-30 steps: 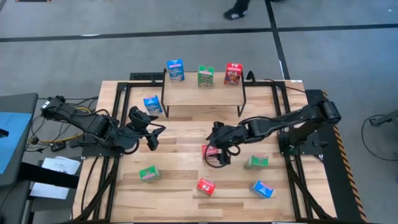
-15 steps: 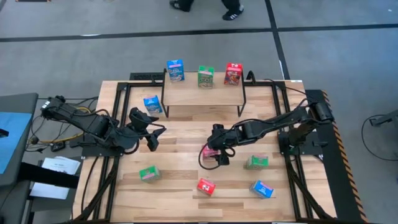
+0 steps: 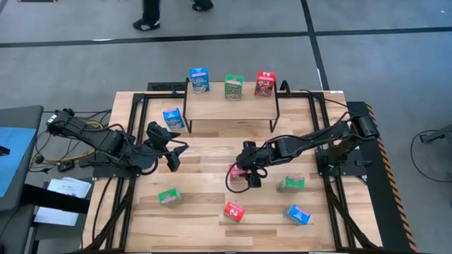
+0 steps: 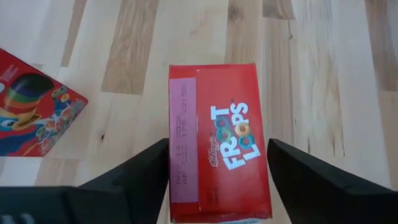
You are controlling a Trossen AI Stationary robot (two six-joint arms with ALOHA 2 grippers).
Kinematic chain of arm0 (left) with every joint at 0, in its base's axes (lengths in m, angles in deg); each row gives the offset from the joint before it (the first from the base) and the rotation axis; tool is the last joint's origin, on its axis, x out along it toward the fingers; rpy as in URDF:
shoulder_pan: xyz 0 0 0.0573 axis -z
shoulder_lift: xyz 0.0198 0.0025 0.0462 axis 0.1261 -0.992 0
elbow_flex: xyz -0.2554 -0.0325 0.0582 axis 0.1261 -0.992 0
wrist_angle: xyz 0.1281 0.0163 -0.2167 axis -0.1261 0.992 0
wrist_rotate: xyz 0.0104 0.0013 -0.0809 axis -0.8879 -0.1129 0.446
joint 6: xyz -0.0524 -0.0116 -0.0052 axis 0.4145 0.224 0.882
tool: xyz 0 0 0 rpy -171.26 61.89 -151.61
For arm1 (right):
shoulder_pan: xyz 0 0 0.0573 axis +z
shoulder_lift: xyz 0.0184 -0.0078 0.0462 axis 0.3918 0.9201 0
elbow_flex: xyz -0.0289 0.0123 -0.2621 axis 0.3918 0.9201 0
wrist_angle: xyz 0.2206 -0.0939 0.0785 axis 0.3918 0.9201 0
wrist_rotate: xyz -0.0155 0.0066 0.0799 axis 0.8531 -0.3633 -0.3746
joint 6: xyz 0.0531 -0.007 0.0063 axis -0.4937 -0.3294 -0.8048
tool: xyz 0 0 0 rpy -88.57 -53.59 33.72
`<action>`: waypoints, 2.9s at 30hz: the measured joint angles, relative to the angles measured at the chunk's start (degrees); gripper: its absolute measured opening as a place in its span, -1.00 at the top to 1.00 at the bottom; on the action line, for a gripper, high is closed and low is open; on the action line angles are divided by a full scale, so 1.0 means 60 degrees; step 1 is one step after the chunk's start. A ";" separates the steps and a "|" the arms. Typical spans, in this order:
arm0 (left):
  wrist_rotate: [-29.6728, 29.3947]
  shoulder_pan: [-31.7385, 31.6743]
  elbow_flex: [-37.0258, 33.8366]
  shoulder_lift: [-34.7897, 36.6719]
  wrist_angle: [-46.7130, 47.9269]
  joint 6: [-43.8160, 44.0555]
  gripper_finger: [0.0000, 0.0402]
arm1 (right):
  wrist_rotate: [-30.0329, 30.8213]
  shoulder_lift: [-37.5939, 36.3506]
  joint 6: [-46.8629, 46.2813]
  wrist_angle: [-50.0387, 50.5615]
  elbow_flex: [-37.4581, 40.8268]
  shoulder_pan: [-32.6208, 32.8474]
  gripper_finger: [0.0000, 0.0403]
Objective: Stack cereal on shelf
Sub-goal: Put the top red cereal box on the shelf aligned with the other red cereal box
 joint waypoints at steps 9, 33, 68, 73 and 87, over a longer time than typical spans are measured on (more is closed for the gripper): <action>-0.0013 0.0000 0.0000 0.0000 0.0001 -0.0153 -0.33 | -0.0073 0.0000 -0.0229 0.0049 0.0000 0.0018 -0.31; -0.0017 0.0000 0.0000 0.0000 0.0005 -0.0168 -0.33 | -0.0251 -0.0249 -0.0405 0.0542 -0.0195 0.0037 0.01; -0.0016 -0.0004 0.0007 0.0004 -0.0006 -0.0353 -0.33 | -0.0198 -0.3526 0.2285 0.4707 -0.2874 -0.2737 0.01; -0.0015 -0.0004 0.0007 0.0000 -0.0002 -0.0348 -0.33 | -0.0135 -0.3816 0.2685 0.4756 -0.2874 -0.3480 0.01; -0.0013 -0.0004 0.0007 0.0000 -0.0002 -0.0342 -0.33 | -0.0074 -0.3747 0.3620 0.5012 -0.2867 -0.5476 0.01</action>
